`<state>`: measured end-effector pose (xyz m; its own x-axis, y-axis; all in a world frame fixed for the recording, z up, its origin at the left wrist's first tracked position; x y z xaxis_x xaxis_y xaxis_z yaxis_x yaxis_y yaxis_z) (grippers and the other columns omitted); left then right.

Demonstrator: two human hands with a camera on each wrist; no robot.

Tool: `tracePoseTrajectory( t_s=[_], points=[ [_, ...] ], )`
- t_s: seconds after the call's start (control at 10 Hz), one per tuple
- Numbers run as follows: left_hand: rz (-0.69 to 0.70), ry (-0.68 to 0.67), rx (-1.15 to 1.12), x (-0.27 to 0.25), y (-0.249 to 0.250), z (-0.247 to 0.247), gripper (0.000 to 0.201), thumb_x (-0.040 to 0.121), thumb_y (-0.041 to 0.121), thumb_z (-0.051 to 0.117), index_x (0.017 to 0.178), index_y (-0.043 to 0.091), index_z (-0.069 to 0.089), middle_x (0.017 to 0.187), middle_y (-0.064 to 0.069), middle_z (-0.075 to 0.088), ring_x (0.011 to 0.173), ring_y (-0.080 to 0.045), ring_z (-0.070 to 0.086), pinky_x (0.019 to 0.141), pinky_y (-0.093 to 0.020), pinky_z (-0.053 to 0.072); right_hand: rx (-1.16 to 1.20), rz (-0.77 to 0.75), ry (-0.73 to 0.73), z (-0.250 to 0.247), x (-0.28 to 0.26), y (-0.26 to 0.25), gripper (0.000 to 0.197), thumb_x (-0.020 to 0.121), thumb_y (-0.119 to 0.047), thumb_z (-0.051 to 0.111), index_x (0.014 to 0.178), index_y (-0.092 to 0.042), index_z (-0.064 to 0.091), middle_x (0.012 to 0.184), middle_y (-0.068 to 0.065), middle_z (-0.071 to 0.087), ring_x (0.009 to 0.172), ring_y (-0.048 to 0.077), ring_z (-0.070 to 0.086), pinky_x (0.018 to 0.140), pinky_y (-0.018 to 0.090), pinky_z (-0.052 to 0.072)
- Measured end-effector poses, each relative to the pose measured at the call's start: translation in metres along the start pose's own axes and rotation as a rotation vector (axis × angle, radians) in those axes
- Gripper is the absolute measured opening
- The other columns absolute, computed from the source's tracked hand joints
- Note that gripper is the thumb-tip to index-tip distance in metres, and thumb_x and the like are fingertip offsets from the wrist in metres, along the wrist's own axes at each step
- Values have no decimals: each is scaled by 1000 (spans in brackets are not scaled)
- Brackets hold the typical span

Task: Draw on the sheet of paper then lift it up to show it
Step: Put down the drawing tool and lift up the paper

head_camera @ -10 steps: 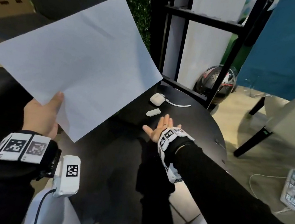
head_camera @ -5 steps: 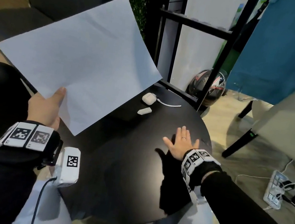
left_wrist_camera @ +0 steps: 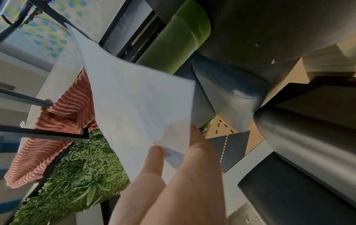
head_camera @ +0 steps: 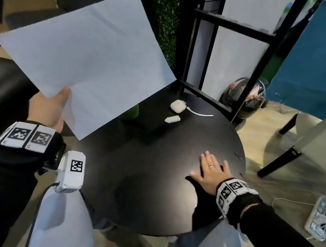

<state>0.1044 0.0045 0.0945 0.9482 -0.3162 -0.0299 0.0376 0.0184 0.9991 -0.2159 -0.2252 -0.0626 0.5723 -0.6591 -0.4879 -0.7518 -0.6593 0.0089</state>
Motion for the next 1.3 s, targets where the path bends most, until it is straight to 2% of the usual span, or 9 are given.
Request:
tracePoseTrajectory(
  t_s=[0.1, 0.3, 0.4, 0.6, 0.7, 0.8, 0.9, 1.0, 1.3],
  points=[
    [-28, 27, 2, 4, -4, -4, 38, 94, 22, 57, 128, 6, 53, 117, -3, 60, 102, -21, 61, 84, -27, 47, 98, 53, 35, -4, -7, -3, 84, 90, -66, 19, 150, -12, -6, 158, 4, -18, 147, 17, -12, 117, 49, -5],
    [-112, 1, 114, -4, -21, 16, 13, 95, 27, 55, 98, 15, 52, 78, 5, 49, 57, -2, 54, 39, -6, 38, 12, -570, -97, 33, -55, -159, 114, 54, -79, -12, 150, -19, -4, 159, -4, -14, 147, 11, -12, 116, 47, -10],
    [-134, -13, 134, 3, -28, 19, 52, 91, 35, 60, 130, 3, 47, 114, -6, 58, 101, -22, 58, 70, -22, 44, 41, -522, -70, 26, -34, -156, 77, 89, -66, 18, 151, -24, -2, 159, -9, -12, 146, 9, -12, 118, 48, -8],
    [-147, -81, 110, 22, -42, 15, 62, 79, 34, 70, 131, 6, 51, 124, -6, 61, 112, -26, 59, 98, -39, 45, 172, 58, 13, -3, 17, 1, 76, 92, -64, 21, 150, -23, -5, 159, -7, -14, 147, 12, -12, 117, 49, -7],
    [-220, -184, 218, 29, -68, 12, 39, 91, 12, 60, 128, 3, 53, 126, -10, 60, 104, -27, 60, 92, -38, 46, 172, 256, -10, -7, 8, 39, 82, 90, -67, 14, 150, -16, -9, 158, -1, -19, 146, 15, -16, 116, 50, -10],
    [-352, -263, 415, 30, -114, -4, 24, 90, -6, 53, 113, -1, 55, 89, -7, 73, 77, -28, 66, 75, -35, 55, 214, 66, -36, -5, 5, -12, 79, 92, -64, 15, 149, -17, -14, 156, -1, -25, 145, 16, -19, 115, 51, -10],
    [-477, -249, 629, 33, -156, -22, 40, 82, -6, 65, 120, -8, 52, 111, -28, 64, 105, -46, 58, 95, -51, 47, 253, -169, -96, 8, 7, -70, 70, 95, -57, 20, 149, -25, -10, 158, -4, -18, 146, 16, -15, 115, 52, -10],
    [-373, -337, 1039, 20, -148, -14, 40, 91, 5, 58, 129, -5, 49, 131, -24, 53, 122, -34, 50, 97, -30, 39, 168, -172, -35, 7, 22, -74, 64, 98, -47, 22, 150, -25, -5, 159, -4, -15, 147, 17, -13, 115, 53, -8],
    [-247, -241, 1129, 132, -249, -66, 61, 50, 11, 78, 109, 7, 62, 93, -16, 68, 82, -36, 64, 81, -44, 53, 315, 405, 107, 1, 19, 75, 83, 90, -66, 17, 150, -12, -4, 160, 4, -10, 147, 17, -10, 115, 54, -10]
  ],
)
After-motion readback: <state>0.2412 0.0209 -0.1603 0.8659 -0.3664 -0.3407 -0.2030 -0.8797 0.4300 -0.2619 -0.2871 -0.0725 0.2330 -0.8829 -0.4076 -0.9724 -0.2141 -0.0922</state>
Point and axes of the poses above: each hand's wrist, its own x-axis towards the middle knuckle, its own z-axis out of the palm, y = z × x, the point moved 7 cm from there along x, towards the middle knuckle
